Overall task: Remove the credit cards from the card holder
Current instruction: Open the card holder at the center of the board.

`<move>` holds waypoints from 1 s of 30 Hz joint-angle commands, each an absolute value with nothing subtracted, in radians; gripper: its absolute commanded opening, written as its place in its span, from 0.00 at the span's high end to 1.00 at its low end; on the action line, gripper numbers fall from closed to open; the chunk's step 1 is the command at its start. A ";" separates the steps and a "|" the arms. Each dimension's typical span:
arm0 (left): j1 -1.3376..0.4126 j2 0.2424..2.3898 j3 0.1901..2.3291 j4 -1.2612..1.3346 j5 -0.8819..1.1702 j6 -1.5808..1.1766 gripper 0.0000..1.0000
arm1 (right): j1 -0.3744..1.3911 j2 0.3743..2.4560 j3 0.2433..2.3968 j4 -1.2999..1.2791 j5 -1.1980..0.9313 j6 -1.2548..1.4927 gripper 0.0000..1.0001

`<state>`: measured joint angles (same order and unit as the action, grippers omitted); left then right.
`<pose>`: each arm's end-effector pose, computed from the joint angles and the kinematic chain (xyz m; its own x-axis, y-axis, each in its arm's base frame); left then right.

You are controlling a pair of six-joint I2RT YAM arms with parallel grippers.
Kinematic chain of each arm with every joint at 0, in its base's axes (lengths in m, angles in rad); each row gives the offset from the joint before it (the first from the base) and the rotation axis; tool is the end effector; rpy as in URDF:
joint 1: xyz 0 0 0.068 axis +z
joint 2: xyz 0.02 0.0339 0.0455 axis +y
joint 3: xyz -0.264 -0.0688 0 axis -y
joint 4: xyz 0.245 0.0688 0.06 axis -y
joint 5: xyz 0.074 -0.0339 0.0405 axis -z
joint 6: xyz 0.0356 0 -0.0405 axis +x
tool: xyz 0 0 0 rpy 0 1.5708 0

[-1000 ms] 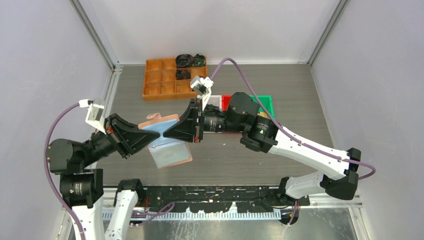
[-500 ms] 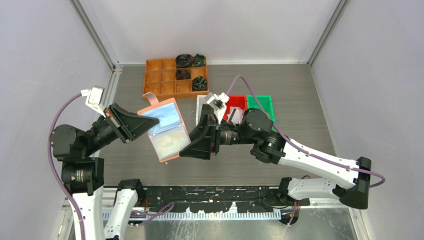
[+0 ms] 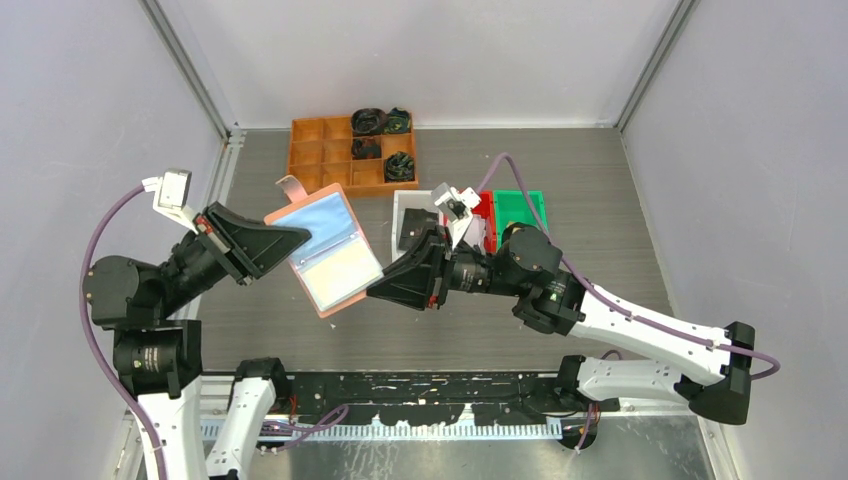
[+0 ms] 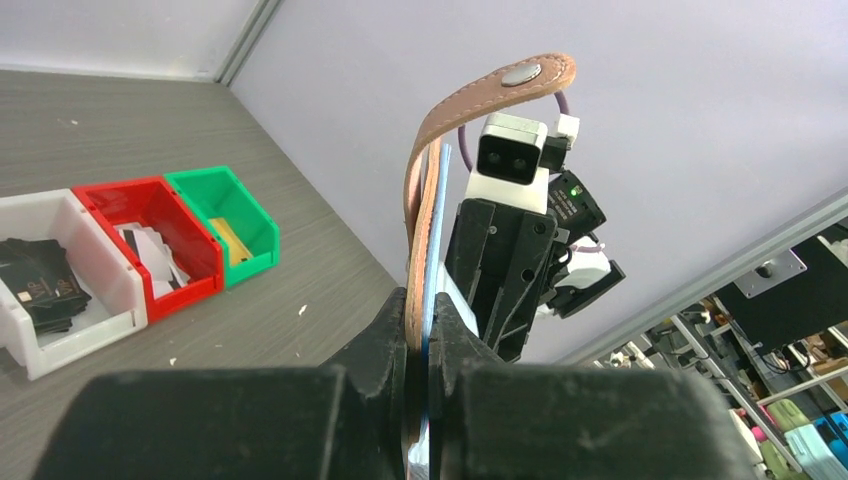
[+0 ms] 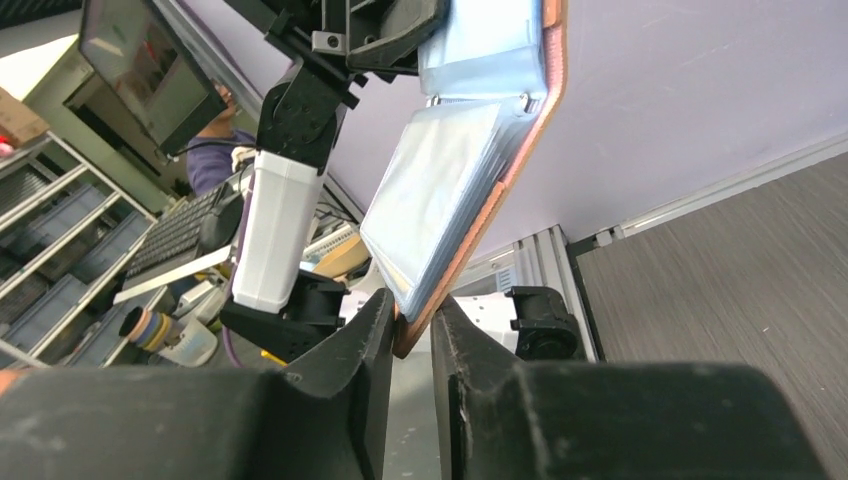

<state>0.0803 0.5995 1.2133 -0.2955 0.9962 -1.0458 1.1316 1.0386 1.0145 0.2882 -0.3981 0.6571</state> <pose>0.0586 -0.0253 0.4818 -0.4936 -0.5115 -0.7034 0.6464 0.3253 -0.6902 0.0877 0.2190 0.4229 -0.5189 0.2196 -0.8261 -0.8544 -0.1022 0.5095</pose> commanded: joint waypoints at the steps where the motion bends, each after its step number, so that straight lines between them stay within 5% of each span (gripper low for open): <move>1: 0.086 0.609 1.254 -0.246 1.002 -1.069 1.00 | 1.132 1.042 1.031 0.384 -0.304 0.656 0.74; 8: 0.085 0.612 1.262 -0.234 1.012 -1.082 1.00 | 1.127 1.064 1.052 0.376 -0.248 0.670 0.78; 16: 0.085 0.612 1.261 -0.220 1.020 -1.089 1.00 | 1.127 1.100 1.078 0.371 -0.132 0.714 0.71; 30: 0.085 0.599 1.238 -0.205 1.034 -1.073 1.00 | 1.125 1.092 1.026 0.572 -0.191 0.820 0.20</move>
<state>0.0856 0.6090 1.2266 -0.2577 0.9943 -1.0698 1.1301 1.1381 1.0195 0.3927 -0.1970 0.7753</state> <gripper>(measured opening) 0.048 0.763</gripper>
